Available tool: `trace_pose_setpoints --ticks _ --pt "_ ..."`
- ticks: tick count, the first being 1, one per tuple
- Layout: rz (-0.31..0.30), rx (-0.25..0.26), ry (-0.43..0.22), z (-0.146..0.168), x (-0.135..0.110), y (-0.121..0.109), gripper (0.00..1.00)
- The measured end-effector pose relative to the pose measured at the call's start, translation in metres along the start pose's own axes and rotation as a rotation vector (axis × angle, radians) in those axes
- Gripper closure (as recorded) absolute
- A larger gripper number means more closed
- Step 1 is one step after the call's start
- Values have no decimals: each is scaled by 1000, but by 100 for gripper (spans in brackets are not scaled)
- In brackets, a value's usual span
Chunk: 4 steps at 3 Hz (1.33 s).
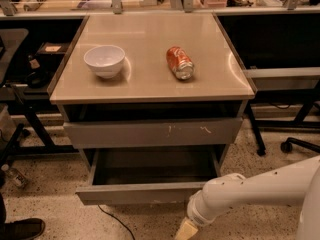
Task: Close middle drawer
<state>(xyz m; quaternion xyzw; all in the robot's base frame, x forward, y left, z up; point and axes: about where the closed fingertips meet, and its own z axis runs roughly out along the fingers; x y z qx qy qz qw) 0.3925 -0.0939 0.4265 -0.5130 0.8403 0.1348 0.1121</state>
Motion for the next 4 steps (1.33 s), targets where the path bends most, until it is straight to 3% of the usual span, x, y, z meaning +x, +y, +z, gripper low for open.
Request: trace_pose_setpoints --ticks 3,4 --pt "-7 6 -4 2 -5 -4 88" --pt "-16 29 -22 4 -18 -20 100"
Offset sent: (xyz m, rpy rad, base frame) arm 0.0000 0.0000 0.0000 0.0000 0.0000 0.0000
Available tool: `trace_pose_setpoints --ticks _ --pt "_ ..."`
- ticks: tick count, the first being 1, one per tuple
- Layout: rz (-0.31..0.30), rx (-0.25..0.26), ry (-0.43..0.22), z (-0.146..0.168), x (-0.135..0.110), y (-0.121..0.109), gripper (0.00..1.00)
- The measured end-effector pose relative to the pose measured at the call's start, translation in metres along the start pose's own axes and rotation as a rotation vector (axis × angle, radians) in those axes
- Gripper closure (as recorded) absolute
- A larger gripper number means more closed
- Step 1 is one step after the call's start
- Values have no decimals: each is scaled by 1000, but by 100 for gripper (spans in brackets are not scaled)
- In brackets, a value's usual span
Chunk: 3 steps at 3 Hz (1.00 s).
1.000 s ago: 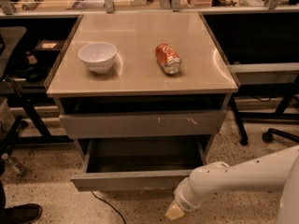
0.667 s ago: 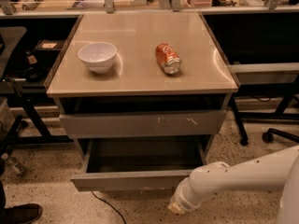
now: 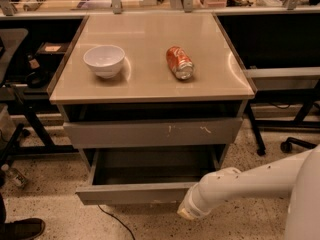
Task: Close middle drawer
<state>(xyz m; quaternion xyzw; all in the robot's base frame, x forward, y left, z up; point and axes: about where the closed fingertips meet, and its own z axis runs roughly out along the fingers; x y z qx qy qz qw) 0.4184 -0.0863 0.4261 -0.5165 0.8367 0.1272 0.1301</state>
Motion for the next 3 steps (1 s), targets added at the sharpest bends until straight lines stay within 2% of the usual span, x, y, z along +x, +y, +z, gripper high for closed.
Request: trace_pose_setpoints --ticks 1,3 --pt "-13 20 -4 6 -12 -17 100" --pt "-35 43 -1 14 -30 -36 100"
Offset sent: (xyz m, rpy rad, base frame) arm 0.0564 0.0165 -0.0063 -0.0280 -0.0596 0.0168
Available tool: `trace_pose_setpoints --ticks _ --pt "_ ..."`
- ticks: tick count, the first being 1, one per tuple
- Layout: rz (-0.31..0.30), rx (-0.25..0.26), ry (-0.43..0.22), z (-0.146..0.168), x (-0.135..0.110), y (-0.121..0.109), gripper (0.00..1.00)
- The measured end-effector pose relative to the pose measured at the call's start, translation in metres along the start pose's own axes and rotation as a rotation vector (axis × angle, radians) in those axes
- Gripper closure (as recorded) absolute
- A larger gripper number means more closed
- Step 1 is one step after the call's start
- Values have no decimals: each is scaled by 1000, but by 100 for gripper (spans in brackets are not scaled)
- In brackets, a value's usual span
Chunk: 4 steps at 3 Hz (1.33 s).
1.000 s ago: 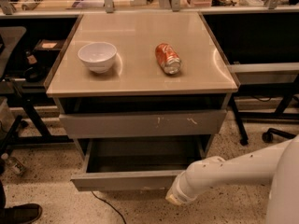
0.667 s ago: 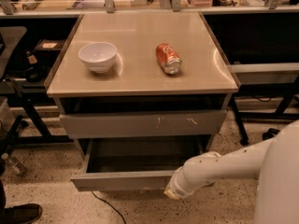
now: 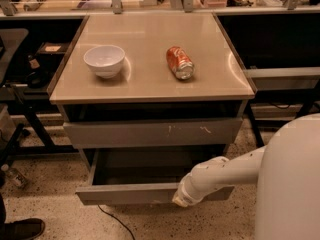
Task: Close middle drawer
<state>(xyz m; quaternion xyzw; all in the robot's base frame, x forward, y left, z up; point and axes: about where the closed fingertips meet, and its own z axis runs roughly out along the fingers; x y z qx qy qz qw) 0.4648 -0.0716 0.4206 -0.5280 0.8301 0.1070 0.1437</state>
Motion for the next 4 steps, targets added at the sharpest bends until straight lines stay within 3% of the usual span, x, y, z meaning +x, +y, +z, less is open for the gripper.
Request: trace_pose_setpoints --ticks 1,4 --pt "0 0 0 0 0 0 82" --pt "0 0 0 0 0 0 12"
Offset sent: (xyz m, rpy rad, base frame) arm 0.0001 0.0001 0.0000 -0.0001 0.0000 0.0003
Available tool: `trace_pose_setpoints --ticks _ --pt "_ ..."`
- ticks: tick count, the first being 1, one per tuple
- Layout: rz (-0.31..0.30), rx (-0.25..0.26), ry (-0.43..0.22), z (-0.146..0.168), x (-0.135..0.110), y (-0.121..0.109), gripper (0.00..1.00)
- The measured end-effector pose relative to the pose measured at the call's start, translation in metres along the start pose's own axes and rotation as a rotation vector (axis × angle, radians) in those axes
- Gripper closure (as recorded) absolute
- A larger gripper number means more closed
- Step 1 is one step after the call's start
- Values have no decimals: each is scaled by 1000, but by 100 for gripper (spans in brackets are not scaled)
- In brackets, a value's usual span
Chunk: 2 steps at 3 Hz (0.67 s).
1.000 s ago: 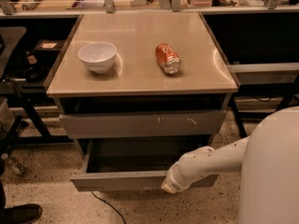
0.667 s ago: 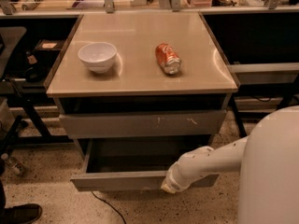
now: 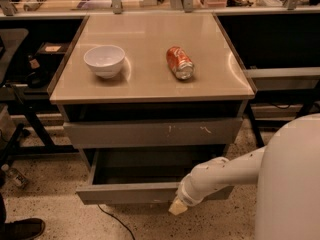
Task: Close middle drawer
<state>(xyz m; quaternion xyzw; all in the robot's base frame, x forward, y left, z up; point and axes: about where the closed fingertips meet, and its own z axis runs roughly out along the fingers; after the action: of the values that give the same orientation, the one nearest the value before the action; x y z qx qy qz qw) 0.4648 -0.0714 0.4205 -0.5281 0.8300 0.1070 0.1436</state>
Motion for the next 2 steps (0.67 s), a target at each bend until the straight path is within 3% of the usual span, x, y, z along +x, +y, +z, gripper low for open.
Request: trace_pose_setpoints --ticks 1,2 --pt "0 0 0 0 0 0 0" --pt "0 0 0 0 0 0 0"
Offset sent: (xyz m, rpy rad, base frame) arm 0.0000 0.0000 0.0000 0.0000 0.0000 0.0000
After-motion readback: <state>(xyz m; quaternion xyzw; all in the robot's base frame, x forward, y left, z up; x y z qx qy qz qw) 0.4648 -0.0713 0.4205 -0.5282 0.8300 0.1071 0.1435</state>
